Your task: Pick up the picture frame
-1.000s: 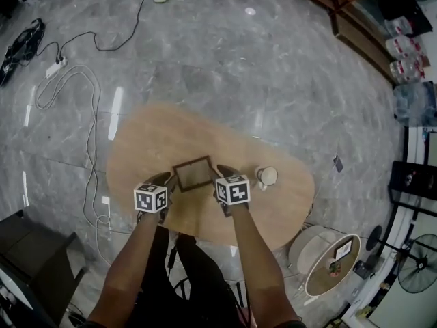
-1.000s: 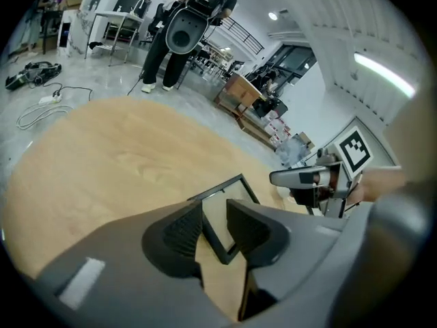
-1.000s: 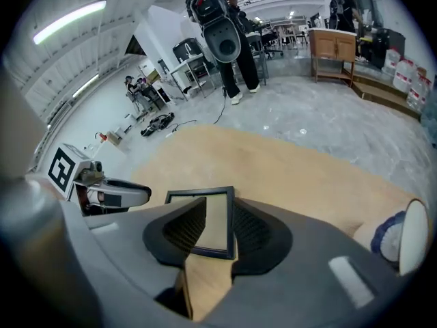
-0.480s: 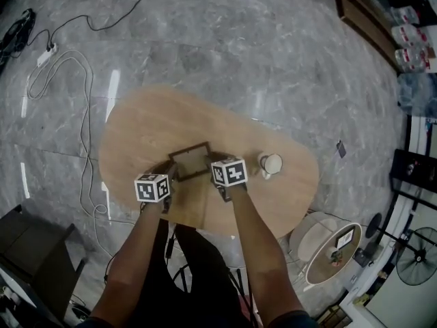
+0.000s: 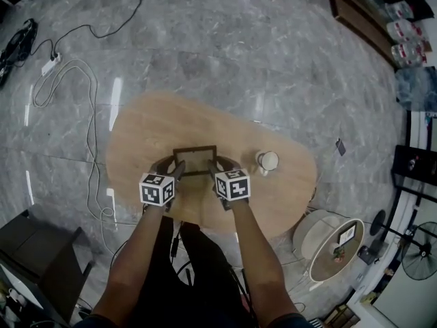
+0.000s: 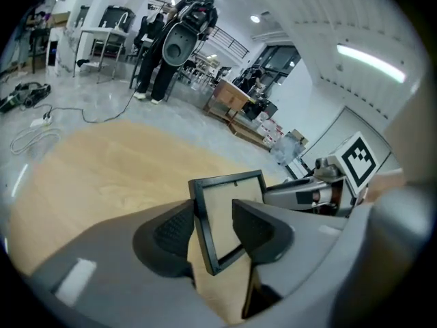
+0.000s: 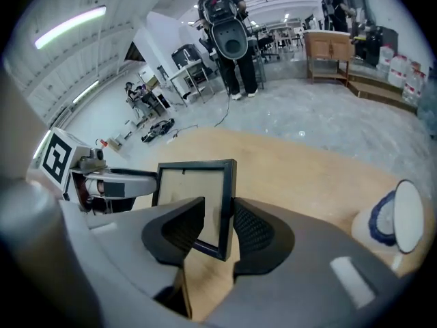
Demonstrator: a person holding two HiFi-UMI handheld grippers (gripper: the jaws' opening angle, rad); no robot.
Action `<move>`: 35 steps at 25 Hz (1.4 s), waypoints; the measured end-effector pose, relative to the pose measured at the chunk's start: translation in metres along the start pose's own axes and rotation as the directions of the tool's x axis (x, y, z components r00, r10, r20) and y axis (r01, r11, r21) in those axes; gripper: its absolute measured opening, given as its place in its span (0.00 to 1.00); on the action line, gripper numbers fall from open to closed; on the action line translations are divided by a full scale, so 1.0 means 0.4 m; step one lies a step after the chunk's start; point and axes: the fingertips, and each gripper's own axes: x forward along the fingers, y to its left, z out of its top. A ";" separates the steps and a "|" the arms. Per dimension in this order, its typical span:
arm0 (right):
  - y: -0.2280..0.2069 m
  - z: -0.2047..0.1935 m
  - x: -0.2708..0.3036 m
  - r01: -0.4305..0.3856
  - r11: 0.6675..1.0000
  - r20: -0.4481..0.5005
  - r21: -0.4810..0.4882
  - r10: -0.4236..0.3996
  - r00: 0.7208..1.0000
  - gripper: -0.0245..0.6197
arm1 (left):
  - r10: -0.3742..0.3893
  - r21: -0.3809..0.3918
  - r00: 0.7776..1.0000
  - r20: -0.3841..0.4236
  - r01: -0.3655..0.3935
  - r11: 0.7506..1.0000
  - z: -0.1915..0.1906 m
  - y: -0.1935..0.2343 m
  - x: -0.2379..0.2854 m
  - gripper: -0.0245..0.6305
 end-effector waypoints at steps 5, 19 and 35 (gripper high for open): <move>0.056 0.130 -0.143 0.026 0.999 0.127 -0.034 -0.022 0.992 0.21 | -0.020 0.173 0.997 0.077 0.007 0.985 0.168 -0.076 -0.097 0.28; 0.292 0.550 -0.662 0.136 0.973 0.482 -0.187 -0.030 0.876 0.21 | -0.155 0.440 0.925 0.346 -0.014 0.898 0.646 -0.356 -0.504 0.27; 0.653 0.741 -1.246 0.270 0.909 0.734 -0.317 0.055 0.677 0.21 | -0.317 0.618 0.738 0.596 -0.169 0.768 0.943 -0.690 -1.064 0.27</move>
